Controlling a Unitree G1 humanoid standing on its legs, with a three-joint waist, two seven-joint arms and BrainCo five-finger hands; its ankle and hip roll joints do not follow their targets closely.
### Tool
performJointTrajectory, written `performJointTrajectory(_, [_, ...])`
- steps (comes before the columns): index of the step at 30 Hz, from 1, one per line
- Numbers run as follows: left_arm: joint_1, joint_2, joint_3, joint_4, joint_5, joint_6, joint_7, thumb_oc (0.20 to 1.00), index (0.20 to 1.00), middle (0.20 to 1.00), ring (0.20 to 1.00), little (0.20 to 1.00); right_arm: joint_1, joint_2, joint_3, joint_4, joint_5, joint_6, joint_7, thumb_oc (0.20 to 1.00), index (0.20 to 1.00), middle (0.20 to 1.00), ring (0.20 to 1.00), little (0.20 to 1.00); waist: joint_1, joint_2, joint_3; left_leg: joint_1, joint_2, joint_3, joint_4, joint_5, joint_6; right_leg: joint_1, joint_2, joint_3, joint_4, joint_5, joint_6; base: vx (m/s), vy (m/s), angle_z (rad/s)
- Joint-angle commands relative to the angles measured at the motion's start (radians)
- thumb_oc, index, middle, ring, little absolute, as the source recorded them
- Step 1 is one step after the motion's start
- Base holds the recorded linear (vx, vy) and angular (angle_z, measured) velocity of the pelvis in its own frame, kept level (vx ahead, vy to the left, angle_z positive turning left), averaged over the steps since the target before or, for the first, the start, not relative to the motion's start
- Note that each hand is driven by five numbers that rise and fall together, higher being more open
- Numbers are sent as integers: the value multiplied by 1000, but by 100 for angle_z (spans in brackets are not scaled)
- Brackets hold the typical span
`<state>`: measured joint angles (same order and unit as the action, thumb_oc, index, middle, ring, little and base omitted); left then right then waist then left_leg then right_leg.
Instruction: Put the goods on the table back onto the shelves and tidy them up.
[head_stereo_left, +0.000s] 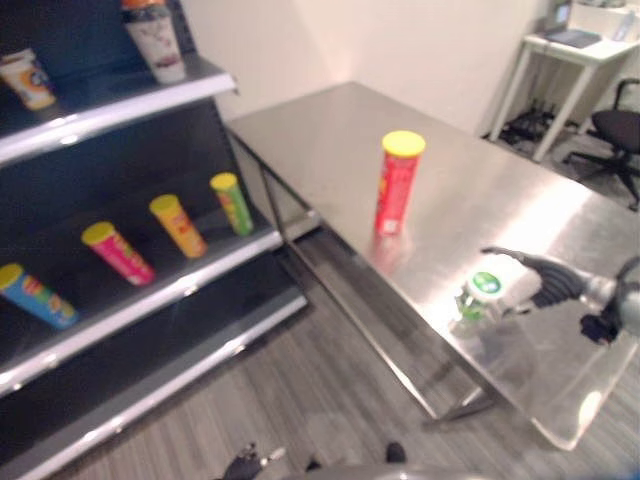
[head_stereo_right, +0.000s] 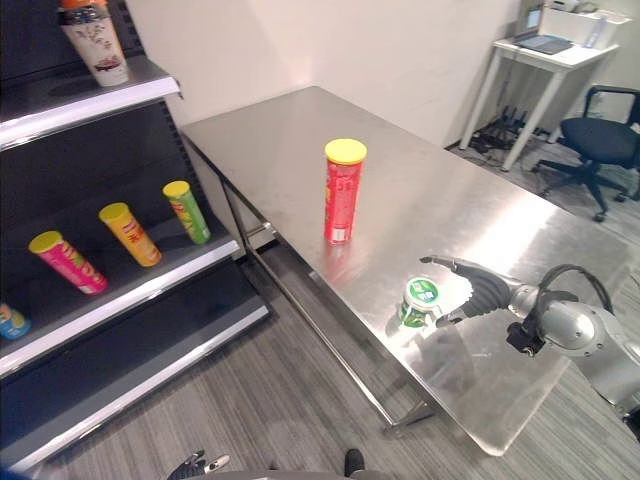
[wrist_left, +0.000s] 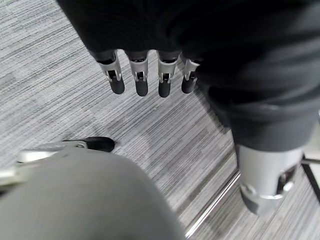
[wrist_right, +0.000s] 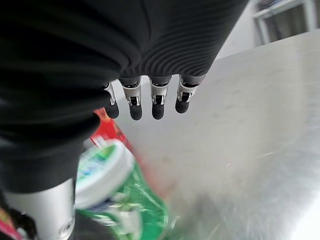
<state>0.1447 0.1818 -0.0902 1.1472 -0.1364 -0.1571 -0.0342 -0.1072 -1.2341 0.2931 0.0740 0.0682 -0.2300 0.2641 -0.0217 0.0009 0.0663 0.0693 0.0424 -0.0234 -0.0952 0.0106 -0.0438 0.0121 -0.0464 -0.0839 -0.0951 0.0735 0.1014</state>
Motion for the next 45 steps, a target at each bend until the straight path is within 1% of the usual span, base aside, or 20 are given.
performJointTrajectory(1, [-68,51,-30,-2,-15,-23,17,1000,1000,1000,1000,1000,-109,50,1,18,38,-31,-63,1000,1000,1000,1000,1000,49,-64,31,13,-4,66,8,-17,-79,75,-7,-28,21,-77,77,4,-22,19])
performJointTrajectory(5, [-65,65,-14,3,-36,-24,19,1000,1000,1000,1000,1000,-106,61,7,35,44,-19,-57,1000,1000,1000,1000,1000,62,-74,34,3,-5,48,8,-14,-80,71,-9,-43,25,-81,75,5,-26,22])
performJointTrajectory(8, [-63,66,-10,12,-29,-25,22,1000,1000,1000,1000,1000,-102,64,3,29,64,-19,-49,1000,1000,1000,1000,1000,66,-75,34,1,-6,42,8,-14,-81,73,-9,-50,24,-83,74,12,-13,17])
performJointTrajectory(13, [-51,62,-7,30,-16,-25,10,1000,1000,1000,1000,1000,-88,53,19,0,106,-17,-3,1000,1000,1000,1000,1000,72,-78,33,3,-6,34,8,-15,-84,80,-9,-62,23,-85,73,20,-14,7])
performJointTrajectory(14, [-52,61,-6,34,-13,-25,7,1000,1000,1000,1000,1000,-85,46,33,-17,106,-17,10,1000,1000,1000,1000,1000,74,-79,33,3,-5,33,8,-15,-84,81,-9,-64,20,-85,73,9,-19,7])
performJointTrajectory(22, [-60,58,-12,25,-12,-28,8,1000,1000,1000,1000,1000,-113,53,71,-57,107,-24,20,1000,1000,1000,1000,1000,76,-79,32,7,-4,36,8,-17,-84,89,-8,-70,17,-87,74,2,-7,3])
performJointTrajectory(24, [-66,59,-15,14,-16,-30,7,1000,1000,1000,1000,1000,-125,48,103,-52,97,-20,34,1000,1000,1000,1000,1000,78,-79,31,6,-3,35,8,-16,-85,89,-9,-72,17,-87,74,0,0,0])
performJointTrajectory(25, [-67,58,-14,13,-17,-30,7,1000,1000,1000,1000,1000,-132,46,115,-49,94,-20,38,862,862,862,862,862,77,-79,31,6,-3,34,8,-16,-85,89,-10,-73,16,-87,73,0,0,0])
performJointTrajectory(26, [-74,58,-19,12,-21,-28,8,1000,1000,1000,1000,1000,-155,39,153,-36,74,-17,41,200,200,200,200,200,78,-80,30,6,-2,34,8,-16,-87,89,-10,-74,17,-87,74,0,0,0])
performJointTrajectory(28, [-78,59,-20,10,-21,-29,12,1000,1000,1000,1000,1000,-167,34,176,-42,61,-19,47,200,200,200,200,200,76,-80,32,4,-2,33,8,-15,-88,88,-10,-75,18,-88,73,0,0,0])
performJointTrajectory(34, [-79,60,-9,21,-21,-29,17,1000,1000,1000,1000,1000,-157,6,180,-50,12,-20,42,200,200,200,200,200,71,-83,32,5,0,35,8,-17,-88,88,-9,-76,21,-91,72,0,0,0])
performJointTrajectory(39, [-72,59,-2,22,-19,-30,20,1000,1000,1000,1000,1000,-117,-11,139,-56,-4,-25,29,200,200,200,200,200,67,-84,31,10,3,38,8,-20,-88,91,-8,-74,23,-93,72,0,0,0])
performJointTrajectory(45, [-72,64,2,13,-22,-31,22,1000,1000,1000,1000,1000,-77,-4,58,-77,9,-29,-1,200,200,200,200,200,64,-84,29,14,6,44,8,-22,-87,93,-5,-71,22,-93,72,0,0,0])
